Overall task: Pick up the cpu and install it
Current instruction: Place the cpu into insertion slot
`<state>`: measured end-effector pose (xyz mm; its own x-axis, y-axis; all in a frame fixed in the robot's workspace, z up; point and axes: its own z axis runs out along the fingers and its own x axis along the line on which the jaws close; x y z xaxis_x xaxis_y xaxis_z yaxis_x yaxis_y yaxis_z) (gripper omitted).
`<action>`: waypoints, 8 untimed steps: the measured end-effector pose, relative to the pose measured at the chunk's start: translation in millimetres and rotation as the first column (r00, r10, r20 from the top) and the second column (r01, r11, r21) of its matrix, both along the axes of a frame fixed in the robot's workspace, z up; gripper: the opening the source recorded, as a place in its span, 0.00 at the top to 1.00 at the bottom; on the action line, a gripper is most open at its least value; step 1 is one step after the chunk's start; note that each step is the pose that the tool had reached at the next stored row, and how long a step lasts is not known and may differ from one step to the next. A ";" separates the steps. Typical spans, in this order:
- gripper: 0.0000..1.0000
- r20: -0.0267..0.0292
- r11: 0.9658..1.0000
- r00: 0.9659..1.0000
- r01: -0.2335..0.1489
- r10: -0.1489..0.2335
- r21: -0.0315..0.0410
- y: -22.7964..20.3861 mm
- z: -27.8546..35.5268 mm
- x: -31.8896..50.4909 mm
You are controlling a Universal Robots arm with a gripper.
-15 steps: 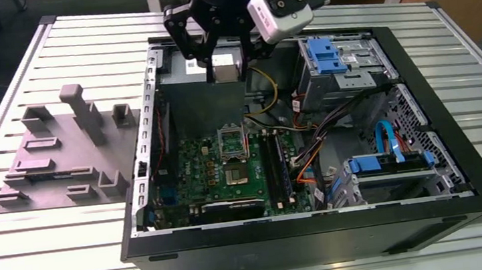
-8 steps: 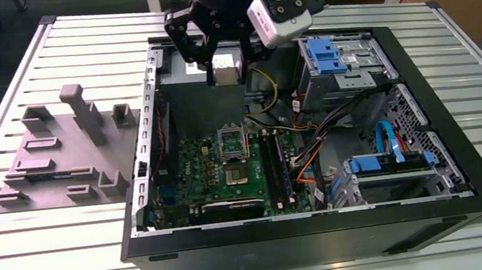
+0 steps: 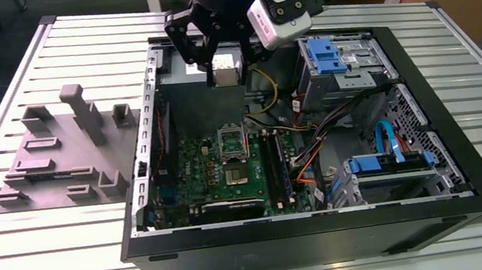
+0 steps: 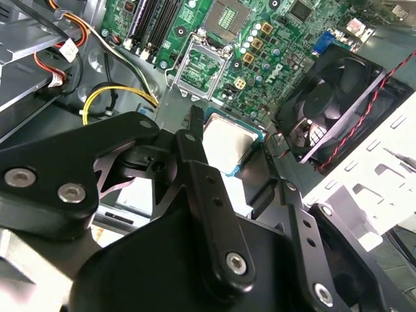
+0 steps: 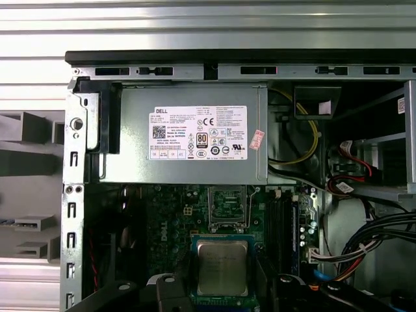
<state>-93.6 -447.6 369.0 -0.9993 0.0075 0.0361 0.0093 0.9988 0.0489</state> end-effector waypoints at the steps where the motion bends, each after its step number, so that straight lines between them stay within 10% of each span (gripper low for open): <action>1: 0.53 0.000 1.000 1.000 0.000 0.000 0.000 0.0 0.0 0.0; 8: 0.53 0.000 1.000 1.000 0.000 0.000 0.000 -2.9 -1.6 -0.1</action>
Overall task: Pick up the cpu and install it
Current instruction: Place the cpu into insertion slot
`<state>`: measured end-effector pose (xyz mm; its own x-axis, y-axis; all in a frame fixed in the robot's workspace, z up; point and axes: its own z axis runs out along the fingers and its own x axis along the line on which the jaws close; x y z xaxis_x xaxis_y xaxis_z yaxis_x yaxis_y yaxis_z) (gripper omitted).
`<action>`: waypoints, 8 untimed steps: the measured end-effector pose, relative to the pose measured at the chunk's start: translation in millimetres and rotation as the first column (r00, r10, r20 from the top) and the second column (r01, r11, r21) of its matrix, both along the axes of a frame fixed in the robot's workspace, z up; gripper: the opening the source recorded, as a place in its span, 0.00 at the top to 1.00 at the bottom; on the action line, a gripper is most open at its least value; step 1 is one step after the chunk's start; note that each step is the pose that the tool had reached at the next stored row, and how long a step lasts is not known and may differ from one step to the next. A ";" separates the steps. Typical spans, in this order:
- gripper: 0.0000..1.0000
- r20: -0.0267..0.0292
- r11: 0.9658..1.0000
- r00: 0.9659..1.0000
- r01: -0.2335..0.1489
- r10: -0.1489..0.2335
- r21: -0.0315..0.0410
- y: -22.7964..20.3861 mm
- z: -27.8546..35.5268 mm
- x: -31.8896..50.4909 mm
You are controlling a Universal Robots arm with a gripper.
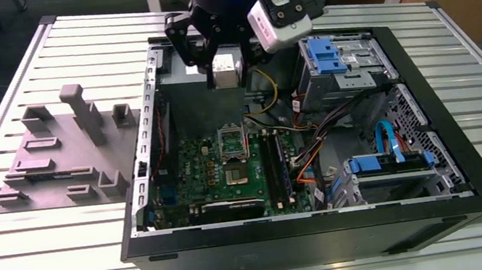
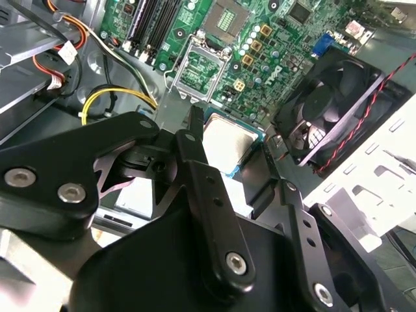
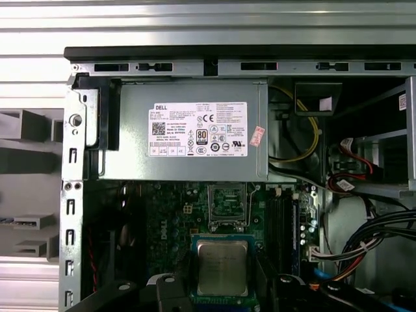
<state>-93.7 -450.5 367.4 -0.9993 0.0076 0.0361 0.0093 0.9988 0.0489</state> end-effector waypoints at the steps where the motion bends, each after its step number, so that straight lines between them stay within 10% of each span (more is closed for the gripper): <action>1: 0.53 0.000 1.000 1.000 0.000 0.000 0.000 -0.4 -0.5 -0.2; 8: 0.53 0.000 1.000 1.000 0.000 0.000 0.000 -0.8 -4.3 -0.5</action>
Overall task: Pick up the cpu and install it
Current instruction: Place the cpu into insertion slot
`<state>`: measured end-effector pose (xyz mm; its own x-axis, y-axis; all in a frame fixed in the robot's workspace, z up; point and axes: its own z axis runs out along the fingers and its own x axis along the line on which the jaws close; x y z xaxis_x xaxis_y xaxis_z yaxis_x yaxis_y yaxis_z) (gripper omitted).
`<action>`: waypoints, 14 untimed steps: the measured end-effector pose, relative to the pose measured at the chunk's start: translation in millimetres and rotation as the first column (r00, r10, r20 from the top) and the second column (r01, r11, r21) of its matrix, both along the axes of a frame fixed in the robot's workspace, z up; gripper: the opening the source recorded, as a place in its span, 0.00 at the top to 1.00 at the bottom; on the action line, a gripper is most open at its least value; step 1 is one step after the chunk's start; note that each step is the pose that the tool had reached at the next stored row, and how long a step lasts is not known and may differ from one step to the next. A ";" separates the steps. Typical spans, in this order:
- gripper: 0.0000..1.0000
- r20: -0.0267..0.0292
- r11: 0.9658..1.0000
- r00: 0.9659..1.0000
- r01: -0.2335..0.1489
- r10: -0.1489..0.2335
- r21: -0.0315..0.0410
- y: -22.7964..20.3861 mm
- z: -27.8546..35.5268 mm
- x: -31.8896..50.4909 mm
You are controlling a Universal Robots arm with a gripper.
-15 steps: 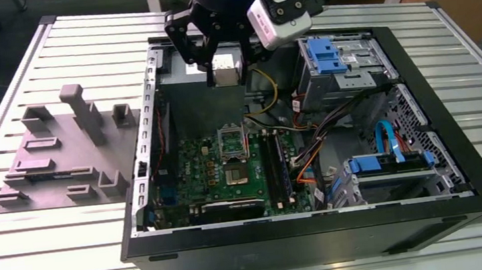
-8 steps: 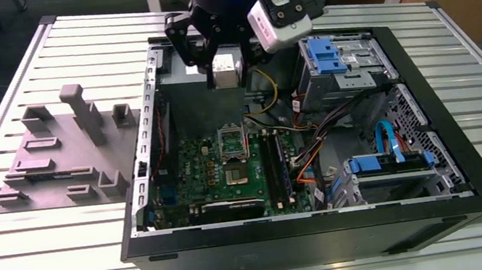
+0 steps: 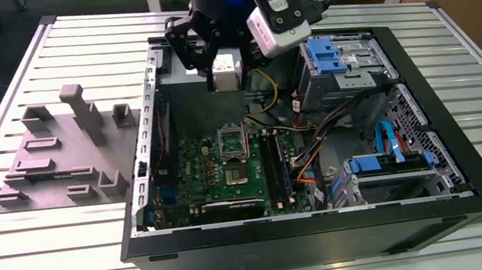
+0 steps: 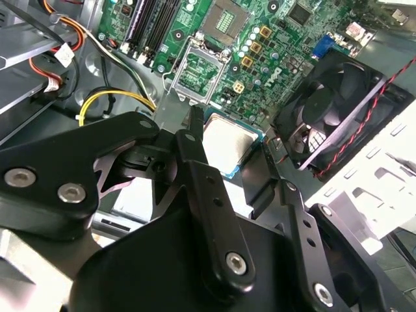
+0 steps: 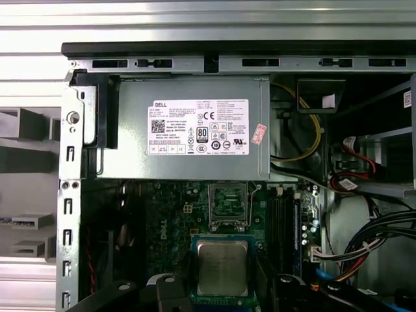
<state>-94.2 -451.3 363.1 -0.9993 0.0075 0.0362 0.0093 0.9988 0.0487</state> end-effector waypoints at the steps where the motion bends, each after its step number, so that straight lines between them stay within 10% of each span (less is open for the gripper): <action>1: 0.53 0.000 1.000 1.000 0.000 0.000 0.000 0.0 -0.1 0.0; 14: 0.53 0.000 1.000 1.000 0.000 0.000 0.000 0.0 -0.2 -4.7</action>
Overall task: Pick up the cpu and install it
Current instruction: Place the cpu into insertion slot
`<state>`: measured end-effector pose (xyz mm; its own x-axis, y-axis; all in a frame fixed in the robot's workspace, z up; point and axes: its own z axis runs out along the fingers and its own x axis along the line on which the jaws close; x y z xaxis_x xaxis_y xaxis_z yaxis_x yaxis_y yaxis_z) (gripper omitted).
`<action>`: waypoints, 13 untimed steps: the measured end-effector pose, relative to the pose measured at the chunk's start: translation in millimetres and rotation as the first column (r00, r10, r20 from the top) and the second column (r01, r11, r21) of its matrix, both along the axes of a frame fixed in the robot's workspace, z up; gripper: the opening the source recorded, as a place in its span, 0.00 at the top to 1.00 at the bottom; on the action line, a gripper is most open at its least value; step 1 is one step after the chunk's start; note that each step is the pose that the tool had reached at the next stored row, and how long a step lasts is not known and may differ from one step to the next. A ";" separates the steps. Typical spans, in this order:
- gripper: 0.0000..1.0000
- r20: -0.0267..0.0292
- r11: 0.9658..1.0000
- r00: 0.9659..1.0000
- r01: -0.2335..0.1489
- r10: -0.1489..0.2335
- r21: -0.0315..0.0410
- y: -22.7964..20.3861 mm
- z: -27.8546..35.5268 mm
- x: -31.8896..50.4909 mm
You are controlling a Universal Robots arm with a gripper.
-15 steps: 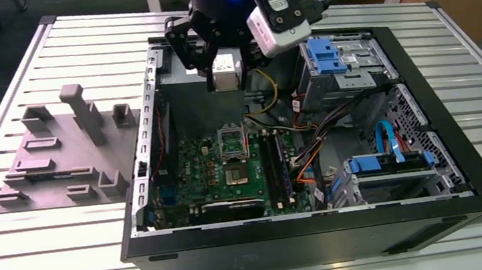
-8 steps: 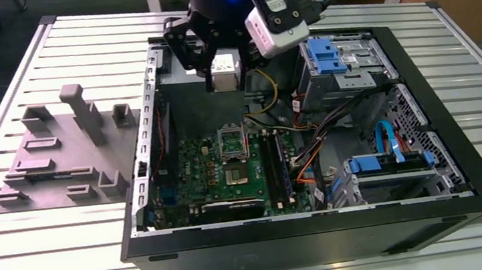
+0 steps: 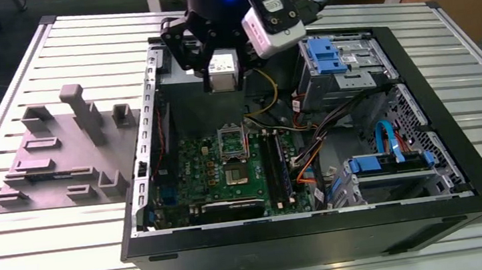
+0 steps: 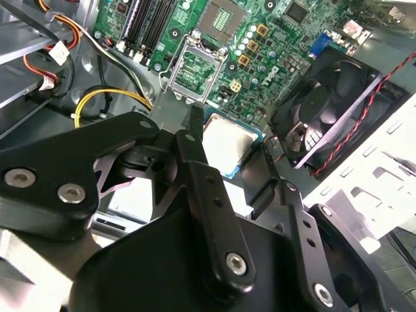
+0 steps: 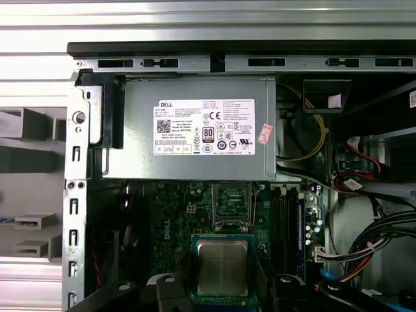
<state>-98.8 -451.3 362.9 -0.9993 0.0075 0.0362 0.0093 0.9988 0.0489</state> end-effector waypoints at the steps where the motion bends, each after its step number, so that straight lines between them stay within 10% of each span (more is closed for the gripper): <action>1: 0.53 0.000 1.000 1.000 0.000 0.000 0.000 0.0 0.0 -0.3; 13: 0.53 0.000 1.000 1.000 0.000 0.000 0.000 0.0 -0.1 -4.7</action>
